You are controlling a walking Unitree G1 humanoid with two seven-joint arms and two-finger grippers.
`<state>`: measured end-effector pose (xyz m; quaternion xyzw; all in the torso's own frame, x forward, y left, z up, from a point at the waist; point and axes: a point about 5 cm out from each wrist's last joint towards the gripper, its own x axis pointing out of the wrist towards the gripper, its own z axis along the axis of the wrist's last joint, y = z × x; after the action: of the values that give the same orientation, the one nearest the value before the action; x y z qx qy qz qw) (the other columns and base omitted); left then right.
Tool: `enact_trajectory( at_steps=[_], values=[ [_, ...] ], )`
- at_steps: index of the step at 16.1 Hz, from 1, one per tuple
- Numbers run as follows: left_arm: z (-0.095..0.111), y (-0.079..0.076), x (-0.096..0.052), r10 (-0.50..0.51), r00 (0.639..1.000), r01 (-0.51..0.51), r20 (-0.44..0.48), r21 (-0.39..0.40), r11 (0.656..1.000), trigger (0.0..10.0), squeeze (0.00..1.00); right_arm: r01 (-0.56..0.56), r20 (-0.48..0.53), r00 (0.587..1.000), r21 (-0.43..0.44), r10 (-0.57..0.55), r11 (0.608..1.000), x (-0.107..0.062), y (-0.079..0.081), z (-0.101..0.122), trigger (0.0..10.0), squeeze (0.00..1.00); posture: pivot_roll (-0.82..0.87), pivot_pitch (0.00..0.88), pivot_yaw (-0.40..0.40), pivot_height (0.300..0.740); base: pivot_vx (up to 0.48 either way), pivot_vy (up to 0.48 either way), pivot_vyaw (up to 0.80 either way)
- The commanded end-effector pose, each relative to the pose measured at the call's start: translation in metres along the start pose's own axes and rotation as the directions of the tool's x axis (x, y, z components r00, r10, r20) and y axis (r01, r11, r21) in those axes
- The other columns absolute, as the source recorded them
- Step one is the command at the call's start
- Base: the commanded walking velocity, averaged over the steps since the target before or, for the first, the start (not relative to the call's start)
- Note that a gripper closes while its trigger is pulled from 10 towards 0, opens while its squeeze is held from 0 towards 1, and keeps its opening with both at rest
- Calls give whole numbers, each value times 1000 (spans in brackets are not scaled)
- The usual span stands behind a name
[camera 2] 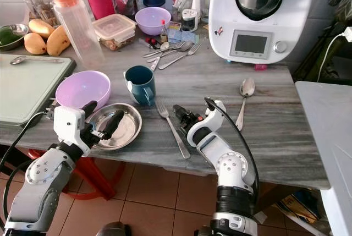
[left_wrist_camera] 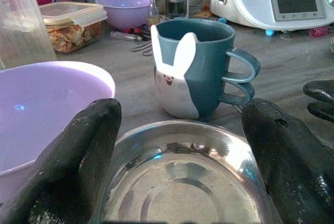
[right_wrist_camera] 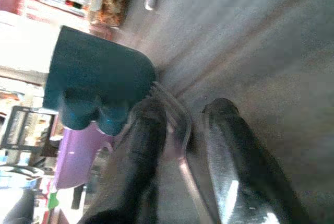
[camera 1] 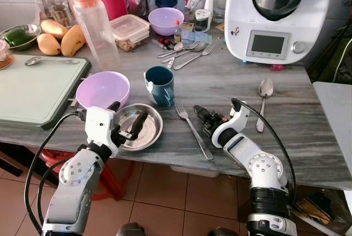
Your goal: Setting the table
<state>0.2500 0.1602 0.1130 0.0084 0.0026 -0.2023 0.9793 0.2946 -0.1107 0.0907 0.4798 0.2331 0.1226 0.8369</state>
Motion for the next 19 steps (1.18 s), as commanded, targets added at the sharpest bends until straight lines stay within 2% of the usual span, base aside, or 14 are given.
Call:
enact_trajectory(
  at_steps=[1,5,6,7,8,9,10,11,12,14,15,16,17,19],
  values=[
    [0,2,0,1,1000,0,-9,20,1000,10000,0,36,-29,999,64,-34,997,2,-5,-14,10000,1000,46,5,52,740,0,0,0],
    [1,3,1,-1,1000,1,-4,23,1000,10000,0,22,-25,999,20,-21,1000,2,2,-12,10000,1000,45,3,54,740,0,0,0],
    [1,3,1,0,1000,0,-4,23,1000,10000,0,5,-23,1000,-175,-9,985,0,12,-10,10000,1000,42,4,51,740,0,0,0],
    [1,3,2,1,1000,-1,-4,22,1000,10000,0,17,-8,1000,-295,-20,955,-1,17,-8,10000,1000,42,5,50,740,0,0,0],
    [1,2,2,2,1000,-2,-3,21,1000,10000,0,28,-1,1000,-365,-30,931,-1,18,-7,10000,1000,41,4,49,740,0,0,0],
    [2,3,2,12,1000,-12,2,17,1000,10000,0,58,27,998,-524,-52,850,-3,19,-4,10000,1000,39,5,47,740,0,0,0],
    [6,3,4,26,1000,-26,15,12,1000,10000,0,67,40,998,-584,-53,809,-7,18,-3,10000,1000,38,5,42,740,0,0,0],
    [11,3,7,41,999,-42,35,12,999,10000,0,86,70,996,-675,-52,733,-14,17,2,10000,1000,36,4,39,740,0,0,0],
    [16,3,9,53,997,-54,55,1,999,10000,0,103,98,994,-723,-47,683,-20,16,5,10000,1000,29,2,36,740,0,0,0],
    [24,3,15,94,991,-93,99,-12,996,10000,0,160,189,982,-826,-2,540,-36,13,11,10000,1000,15,0,28,740,0,0,0],
    [25,4,15,118,988,-118,100,-6,993,10000,0,186,210,978,-844,-9,504,-38,11,12,10000,1000,13,0,26,740,0,0,0],
    [24,5,16,138,986,-139,97,3,990,10000,0,216,226,973,-843,-40,493,-39,7,13,10000,1000,12,0,21,740,0,0,0],
    [23,8,15,171,981,-172,88,1,985,10000,0,245,232,969,-864,-83,440,-43,2,14,10000,1000,12,0,18,740,0,0,0],
    [18,25,5,285,957,-287,60,29,958,10000,0,286,205,954,-847,-221,448,-55,-12,9,10000,1000,9,0,11,740,0,0,0]
  ],
)
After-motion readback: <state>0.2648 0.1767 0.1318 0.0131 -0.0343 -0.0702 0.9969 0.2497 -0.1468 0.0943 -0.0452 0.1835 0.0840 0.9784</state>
